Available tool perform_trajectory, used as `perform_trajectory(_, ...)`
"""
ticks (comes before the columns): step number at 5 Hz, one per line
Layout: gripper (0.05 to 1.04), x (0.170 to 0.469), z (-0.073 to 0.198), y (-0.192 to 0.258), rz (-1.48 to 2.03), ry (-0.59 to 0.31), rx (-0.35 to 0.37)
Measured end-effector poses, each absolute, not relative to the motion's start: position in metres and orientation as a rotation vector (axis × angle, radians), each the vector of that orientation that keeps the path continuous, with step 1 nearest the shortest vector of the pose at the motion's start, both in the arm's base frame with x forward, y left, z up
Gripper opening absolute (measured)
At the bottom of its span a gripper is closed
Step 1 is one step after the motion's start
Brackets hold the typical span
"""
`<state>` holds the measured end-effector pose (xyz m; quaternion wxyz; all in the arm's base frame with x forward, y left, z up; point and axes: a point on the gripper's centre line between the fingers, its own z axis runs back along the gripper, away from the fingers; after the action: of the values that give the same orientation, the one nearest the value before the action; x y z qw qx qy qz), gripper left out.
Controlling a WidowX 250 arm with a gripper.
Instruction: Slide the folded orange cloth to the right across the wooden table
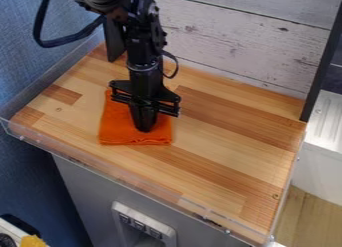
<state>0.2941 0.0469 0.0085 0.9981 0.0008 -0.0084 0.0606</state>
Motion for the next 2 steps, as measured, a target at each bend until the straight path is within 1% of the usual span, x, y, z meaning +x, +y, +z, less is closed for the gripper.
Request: perform_trajectory(2,0.058,0.3054,0.009,0.0282,0.049,-0.041,0.006)
